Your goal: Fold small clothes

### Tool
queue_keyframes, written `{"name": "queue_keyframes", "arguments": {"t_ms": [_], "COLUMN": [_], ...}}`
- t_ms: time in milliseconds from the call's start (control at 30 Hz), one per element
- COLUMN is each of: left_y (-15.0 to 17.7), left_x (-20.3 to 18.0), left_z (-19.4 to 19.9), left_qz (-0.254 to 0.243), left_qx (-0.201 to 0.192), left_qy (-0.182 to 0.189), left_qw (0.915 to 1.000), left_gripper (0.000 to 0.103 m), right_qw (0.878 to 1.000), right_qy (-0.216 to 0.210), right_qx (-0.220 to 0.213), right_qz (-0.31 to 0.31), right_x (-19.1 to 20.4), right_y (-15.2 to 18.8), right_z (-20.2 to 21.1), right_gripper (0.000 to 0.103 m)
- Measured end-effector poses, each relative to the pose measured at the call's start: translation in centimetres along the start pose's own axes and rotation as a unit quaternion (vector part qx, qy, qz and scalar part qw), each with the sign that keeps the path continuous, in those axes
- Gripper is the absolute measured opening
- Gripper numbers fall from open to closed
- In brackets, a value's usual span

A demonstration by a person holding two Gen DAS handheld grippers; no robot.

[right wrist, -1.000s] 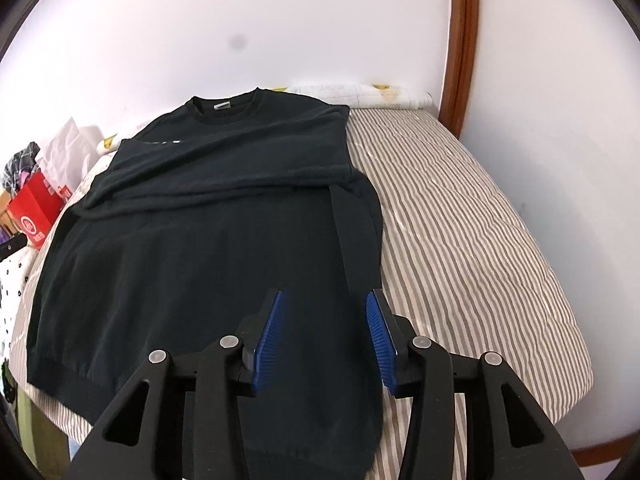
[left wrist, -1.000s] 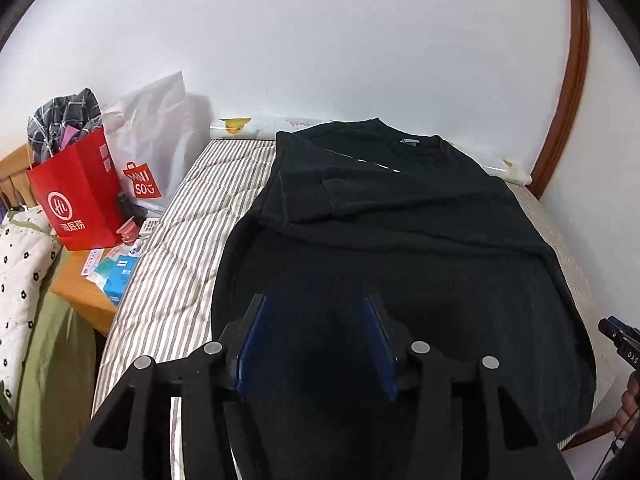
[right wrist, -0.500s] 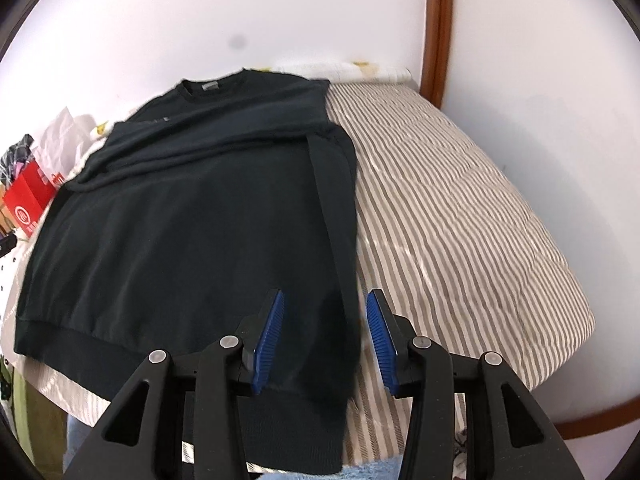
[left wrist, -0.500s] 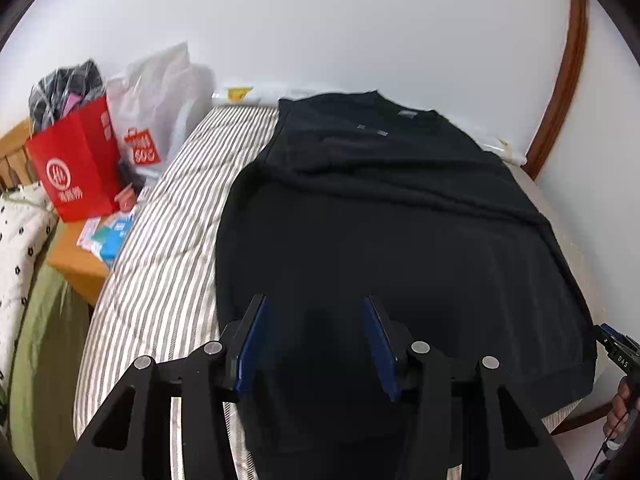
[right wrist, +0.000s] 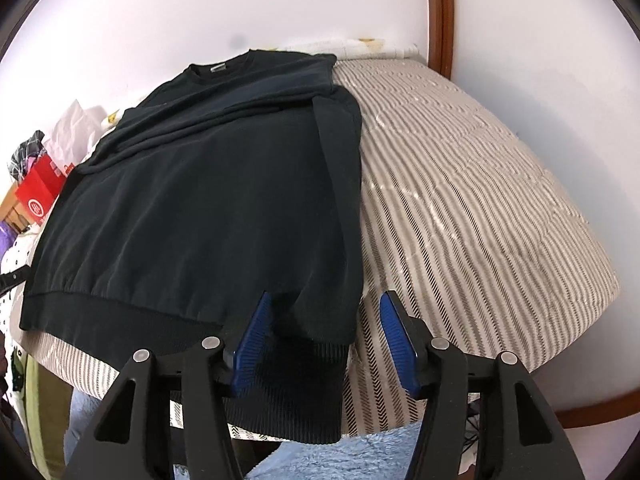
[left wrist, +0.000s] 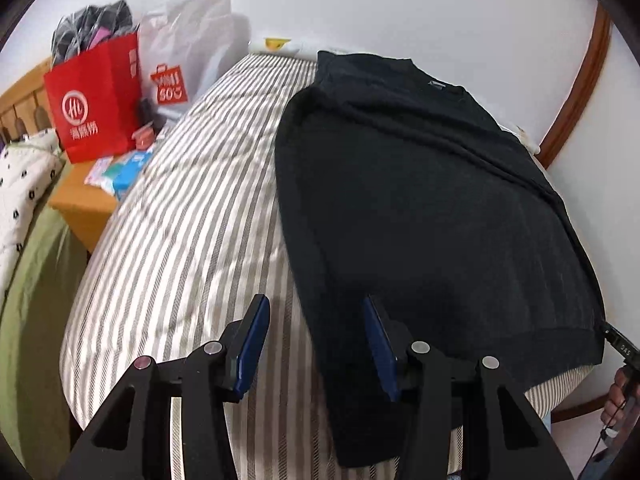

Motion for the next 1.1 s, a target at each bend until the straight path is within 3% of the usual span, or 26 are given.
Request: {"name": "queue_keyframes", "arguments": {"t_ms": [167, 333, 467, 567, 700, 1100], "left_y": [0.8, 0.6, 0.2, 0.0, 0.1, -0.7], "left_x": [-0.7, -1.8, -2.4, -2.2, -1.2, -1.8], "left_z": [0.2, 0.0, -0.5, -0.6, 0.0, 6.7], "left_qz": [-0.006, -0.016, -0.021, -0.023, 0.01, 0.016], "left_qx": [-0.008, -0.005, -0.001, 0.003, 0.004, -0.055], "left_qy": [0.013, 0.019, -0.01, -0.032, -0.01, 0.072], "left_qw": [0.9999, 0.9997, 0.9997, 0.9992, 0.9999, 0.9957], "left_gripper": [0.045, 0.041, 0.027, 0.014, 0.011, 0.011], "right_qw": [1.0, 0.999, 0.999, 1.0, 0.999, 0.995], "right_qy": [-0.018, -0.032, -0.028, -0.024, -0.03, -0.079], "right_qx": [-0.003, -0.006, -0.011, -0.01, -0.024, -0.06], "right_qz": [-0.022, -0.034, -0.028, -0.013, -0.013, -0.026], "right_x": [0.2, 1.0, 2.0, 2.8, 2.4, 0.7], "right_y": [-0.1, -1.2, -2.0, -2.2, -2.6, -2.4], "right_z": [-0.8, -1.6, -2.5, -2.7, -1.9, 4.2], "right_gripper": [0.056, 0.044, 0.037, 0.019, 0.009, 0.007]}}
Point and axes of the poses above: each gripper's, at about its wrist camera, not at the fingertips, and z roughly against the way its jaws point, x to its left, y to its underside, the point moved 9 cm from there along -z, roughly the way its jaws point, and after that the axes turned 12 degrees about -z, right-handed, at the moved point
